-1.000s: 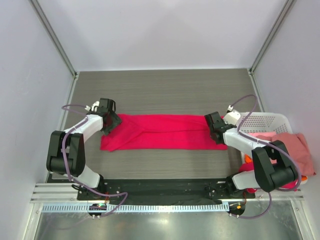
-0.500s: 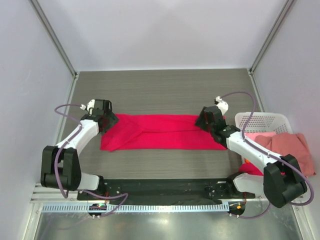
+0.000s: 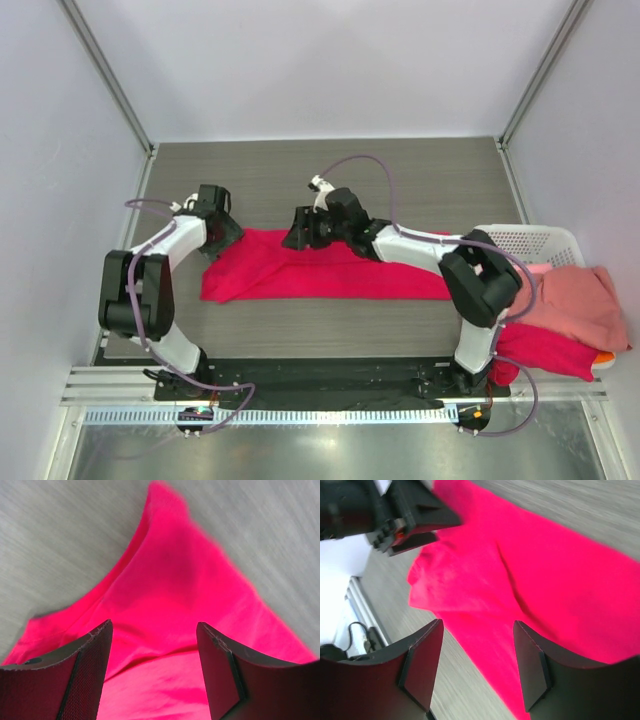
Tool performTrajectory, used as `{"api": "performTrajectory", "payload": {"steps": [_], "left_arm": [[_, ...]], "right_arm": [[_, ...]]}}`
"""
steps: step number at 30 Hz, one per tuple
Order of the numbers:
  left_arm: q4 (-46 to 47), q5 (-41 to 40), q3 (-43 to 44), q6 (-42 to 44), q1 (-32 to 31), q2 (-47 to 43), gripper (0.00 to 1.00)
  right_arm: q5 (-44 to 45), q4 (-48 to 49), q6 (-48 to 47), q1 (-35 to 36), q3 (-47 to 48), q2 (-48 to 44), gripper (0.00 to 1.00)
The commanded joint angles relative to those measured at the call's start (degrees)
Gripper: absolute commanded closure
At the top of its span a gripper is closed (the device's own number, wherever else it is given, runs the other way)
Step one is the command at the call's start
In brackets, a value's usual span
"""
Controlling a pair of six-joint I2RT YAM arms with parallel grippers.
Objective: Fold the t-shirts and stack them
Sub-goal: Fold the tshirt
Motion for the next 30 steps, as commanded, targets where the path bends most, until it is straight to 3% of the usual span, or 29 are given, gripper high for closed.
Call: {"api": "performTrajectory", "payload": {"steps": [1, 5, 14, 22, 25, 27, 30], "left_arm": [[-5.22, 0.32, 7.37, -2.24, 0.81, 3.99, 0.31], [-10.59, 0.23, 14.31, -2.86, 0.90, 7.96, 0.32], [-11.82, 0.67, 15.64, -2.77, 0.90, 13.41, 0.33], [-13.41, 0.15, 18.45, -2.51, 1.42, 18.95, 0.33], [-14.28, -1.43, 18.81, -2.51, 1.42, 19.39, 0.34], [-14.55, -2.05, 18.81, -2.59, 1.51, 19.22, 0.34], [-14.99, -3.10, 18.98, -2.33, 1.86, 18.69, 0.34]], "right_arm": [[-9.25, 4.01, -1.03, -0.14, 9.43, 5.89, 0.37], [-13.65, 5.06, 0.90, -0.05, 16.75, 14.59, 0.39], [-18.92, 4.81, 4.33, 0.03, 29.85, 30.95, 0.40], [-22.62, 7.97, 5.39, 0.12, 26.70, 32.02, 0.50], [-24.81, 8.50, 5.21, 0.21, 25.65, 31.58, 0.64], [-25.34, 7.97, 4.43, 0.21, 25.29, 30.96, 0.68], [-24.21, 4.30, 1.45, 0.21, 25.90, 30.35, 0.61]]}}
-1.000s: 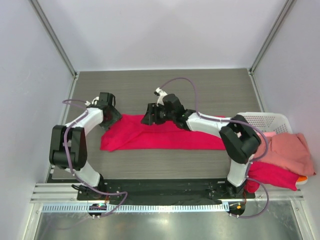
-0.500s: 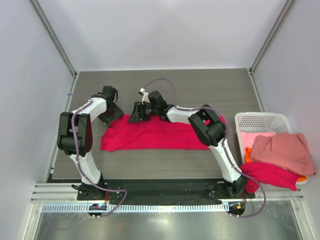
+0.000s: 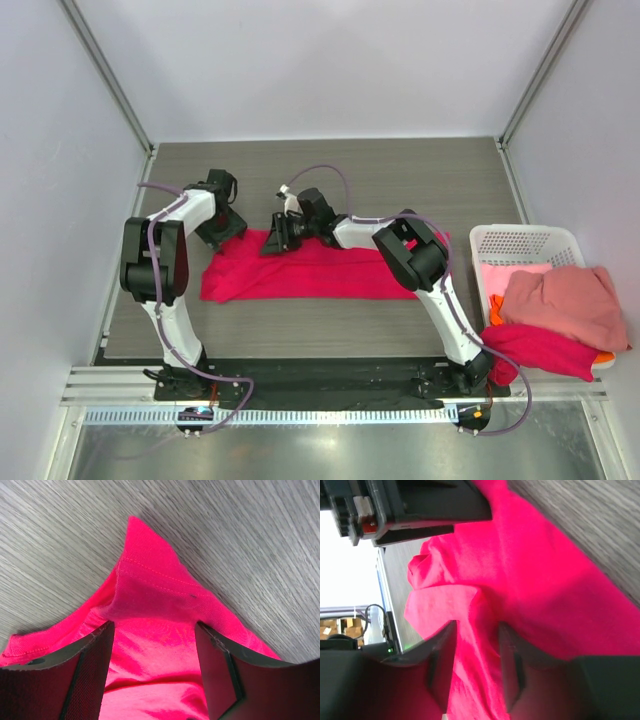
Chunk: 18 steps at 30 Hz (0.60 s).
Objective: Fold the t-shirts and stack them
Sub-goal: Fold the tshirt
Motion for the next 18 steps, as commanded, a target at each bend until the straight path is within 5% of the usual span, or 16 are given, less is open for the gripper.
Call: {"api": "performTrajectory", "payload": {"steps": [1, 6, 10, 18], "left_arm": [[-1.15, -3.43, 0.21, -0.49, 1.05, 0.95, 0.34], [-1.15, -4.23, -0.05, 0.38, 1.14, 0.06, 0.34], [-1.15, -5.37, 0.03, 0.91, 1.14, -0.11, 0.34], [-1.24, -7.39, -0.32, 1.09, 1.23, -0.03, 0.34]], "right_arm": [[0.01, -1.84, -3.72, 0.32, 0.35, -2.88, 0.52], [3.97, -5.71, -6.71, 0.41, 1.85, -2.26, 0.62], [4.68, -6.33, -7.24, 0.49, 2.46, -1.56, 0.97], [-2.77, 1.22, -5.66, 1.37, -10.35, -11.73, 0.99]]}}
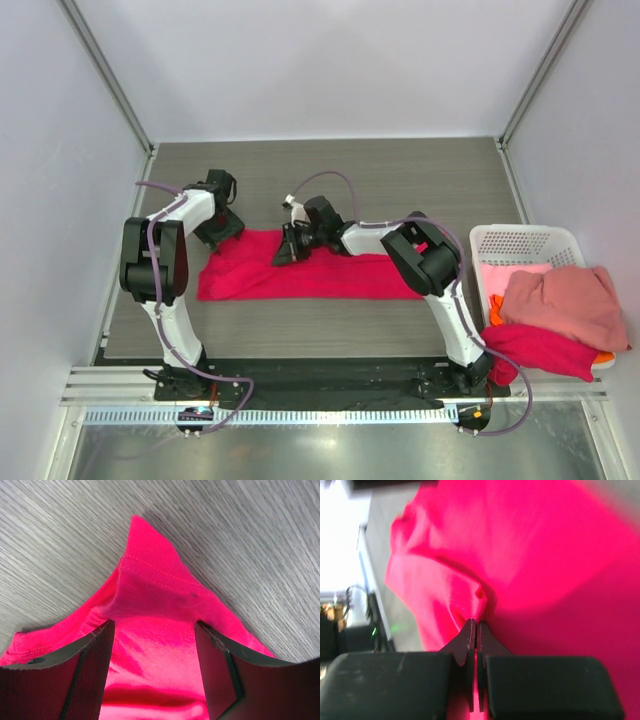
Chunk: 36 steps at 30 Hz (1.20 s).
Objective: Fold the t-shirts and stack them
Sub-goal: Fold the tshirt
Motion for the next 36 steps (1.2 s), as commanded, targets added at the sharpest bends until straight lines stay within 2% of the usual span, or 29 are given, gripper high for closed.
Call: {"api": "performTrajectory", "payload": {"steps": [1, 8, 11, 12, 14, 16, 18, 25, 30, 36], "left_arm": [[-1.15, -5.12, -0.32, 0.43, 0.88, -0.11, 0.34], [-0.80, -4.94, -0.32, -0.01, 0.88, 0.15, 0.34], [-0.80, -5.12, -0.49, -0.18, 0.88, 0.24, 0.34], [-0.72, -5.21, -0.58, -0.18, 0.88, 0.24, 0.34], [-0.63, -5.38, -0.76, -0.18, 0.88, -0.11, 0.34], [-0.54, -5.56, -1.02, -0.18, 0.88, -0.29, 0.34], [-0.54, -5.82, -1.11, -0.18, 0.88, -0.73, 0.34], [-0.72, -5.30, -1.37, -0.01, 0.97, -1.61, 0.34], [-0.80, -3.71, -1.72, -0.10, 0.88, -1.70, 0.34], [-0.45, -1.96, -1.46, -0.01, 0.97, -0.91, 0.34]], "right_arm": [[-5.48, 3.29, -0.26, 1.42, -7.38, -9.58, 0.99], [-3.55, 3.89, -0.36, 5.54, -22.16, -19.96, 0.95], [-3.46, 7.06, 1.75, 8.44, -27.88, -21.20, 0.86], [-3.20, 7.85, 2.02, 10.10, -29.89, -21.37, 0.66], [-1.28, 8.73, 2.55, 11.61, -31.84, -22.95, 0.57], [-0.39, 10.40, 3.86, 12.32, -33.95, -24.79, 0.37], [1.10, 10.59, 3.78, 12.32, -34.05, -26.20, 0.27], [6.46, 8.56, 1.76, 12.23, -25.53, -26.48, 0.28], [10.25, 10.76, 3.07, 11.79, -15.71, -19.12, 0.42], [7.53, 7.69, 3.78, 11.18, -1.30, -8.48, 0.43]]}}
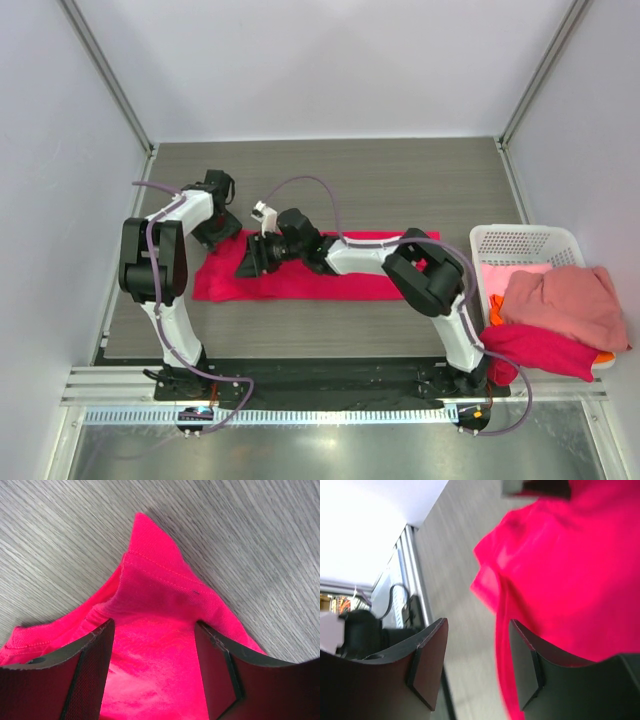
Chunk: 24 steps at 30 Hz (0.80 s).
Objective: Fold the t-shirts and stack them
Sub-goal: Fold the tshirt
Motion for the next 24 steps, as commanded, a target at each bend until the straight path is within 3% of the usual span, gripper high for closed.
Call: {"api": "performTrajectory", "payload": {"steps": [1, 4, 7, 15, 20, 24], "left_arm": [[-0.69, 0.27, -0.98, 0.10, 0.60, -0.55, 0.34], [-0.61, 0.72, -0.54, 0.36, 0.77, -0.20, 0.33], [-0.61, 1.07, -0.10, 0.54, 0.95, 0.06, 0.33], [-1.83, -0.33, 3.41, 1.16, 1.74, 2.78, 0.33], [-3.06, -0.60, 6.14, 1.33, 2.35, 4.37, 0.33], [-3.15, -1.04, 6.40, 1.33, 2.35, 3.84, 0.34]], "right_arm": [[-1.45, -1.24, 0.70, -0.32, 8.20, 6.74, 0.42], [-4.00, -2.47, 1.48, -0.32, 11.64, 10.88, 0.43], [-7.34, 1.37, 3.06, -0.06, 9.28, 10.99, 0.42], [-18.59, 14.66, 3.60, 1.52, -10.14, 1.60, 0.45], [-19.92, 7.83, -3.24, 3.98, -16.30, -7.53, 0.43], [-9.68, -2.79, -8.70, 3.99, -18.85, -14.73, 0.42]]}}
